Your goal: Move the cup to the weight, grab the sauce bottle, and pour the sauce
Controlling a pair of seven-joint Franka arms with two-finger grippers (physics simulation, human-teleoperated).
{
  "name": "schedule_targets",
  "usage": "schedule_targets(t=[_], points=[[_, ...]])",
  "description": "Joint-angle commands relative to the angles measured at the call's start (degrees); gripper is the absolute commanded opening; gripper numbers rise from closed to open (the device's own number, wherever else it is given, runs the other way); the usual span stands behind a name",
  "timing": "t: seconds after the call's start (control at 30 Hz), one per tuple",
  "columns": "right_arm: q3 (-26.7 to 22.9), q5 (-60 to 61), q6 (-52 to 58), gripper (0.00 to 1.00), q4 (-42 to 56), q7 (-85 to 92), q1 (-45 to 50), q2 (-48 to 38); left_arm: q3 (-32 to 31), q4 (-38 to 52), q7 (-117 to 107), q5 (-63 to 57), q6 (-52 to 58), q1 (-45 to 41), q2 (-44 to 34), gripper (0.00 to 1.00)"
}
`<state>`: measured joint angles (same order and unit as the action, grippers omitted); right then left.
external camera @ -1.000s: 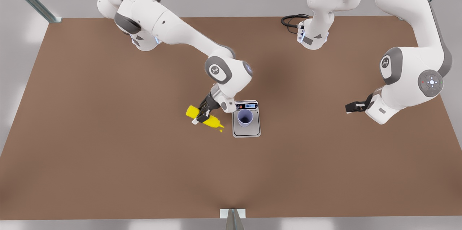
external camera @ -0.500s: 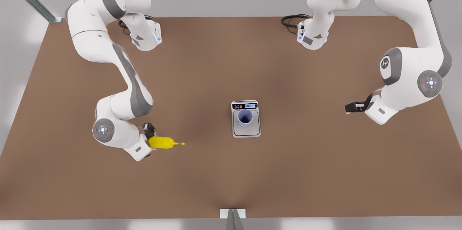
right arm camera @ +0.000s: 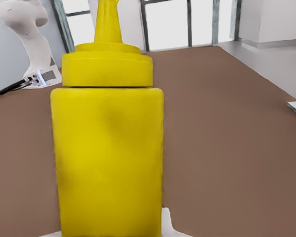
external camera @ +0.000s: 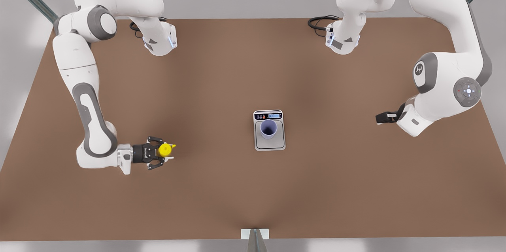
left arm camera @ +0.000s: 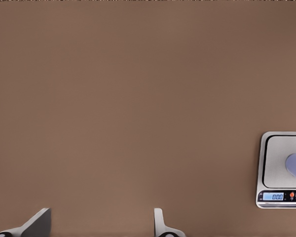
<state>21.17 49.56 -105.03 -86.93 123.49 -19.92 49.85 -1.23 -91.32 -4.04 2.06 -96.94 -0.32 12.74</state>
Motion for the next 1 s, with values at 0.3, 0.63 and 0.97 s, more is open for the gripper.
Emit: schedule_targets(t=[0.3,0.63,0.97], points=[[0.01,9.06,2.55,0.59,-1.40,10.98,-0.03,8.51,0.88,1.67,-2.37,-1.53,0.61,-0.04,-1.58,1.00],[0.01,9.15,1.93,0.67,-1.31,10.98,0.32,8.60,0.17,1.58,-2.37,-1.44,1.84,-0.12,-1.14,1.00],[0.01,9.15,2.11,0.74,-1.23,10.89,0.24,8.60,0.17,2.02,-3.43,-1.53,2.20,-1.09,-0.79,1.00]])
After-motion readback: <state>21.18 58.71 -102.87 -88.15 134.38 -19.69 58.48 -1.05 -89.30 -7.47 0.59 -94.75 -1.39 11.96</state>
